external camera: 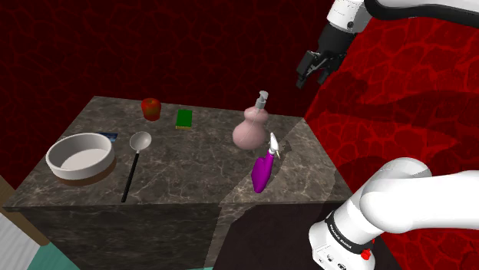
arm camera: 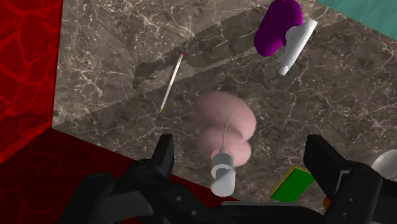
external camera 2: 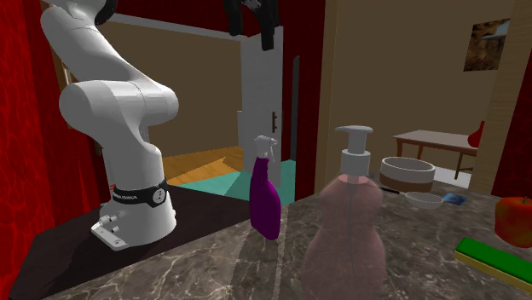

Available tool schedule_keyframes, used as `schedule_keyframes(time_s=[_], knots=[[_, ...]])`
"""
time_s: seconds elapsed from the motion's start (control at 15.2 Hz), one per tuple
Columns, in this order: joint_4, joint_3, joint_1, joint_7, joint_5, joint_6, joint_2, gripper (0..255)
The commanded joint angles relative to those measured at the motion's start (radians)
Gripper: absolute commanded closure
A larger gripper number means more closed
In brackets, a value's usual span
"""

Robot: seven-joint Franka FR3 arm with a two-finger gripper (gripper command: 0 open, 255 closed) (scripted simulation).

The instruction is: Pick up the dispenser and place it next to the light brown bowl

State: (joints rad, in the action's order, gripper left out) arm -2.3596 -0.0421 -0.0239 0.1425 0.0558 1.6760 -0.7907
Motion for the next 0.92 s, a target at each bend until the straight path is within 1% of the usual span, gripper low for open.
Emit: schedule_keyframes(time_s=[0.0, 0.4, 0.86], knots=[[0.0, 0.0, 0.0, 0.0, 0.0, 0.0, 0.0, 0], [-0.017, 0.032, -0.011, -0.008, -0.009, 0.205, 0.17, 0], [0.03, 0.067, -0.016, -0.028, -0.034, 0.416, 0.407, 0]])
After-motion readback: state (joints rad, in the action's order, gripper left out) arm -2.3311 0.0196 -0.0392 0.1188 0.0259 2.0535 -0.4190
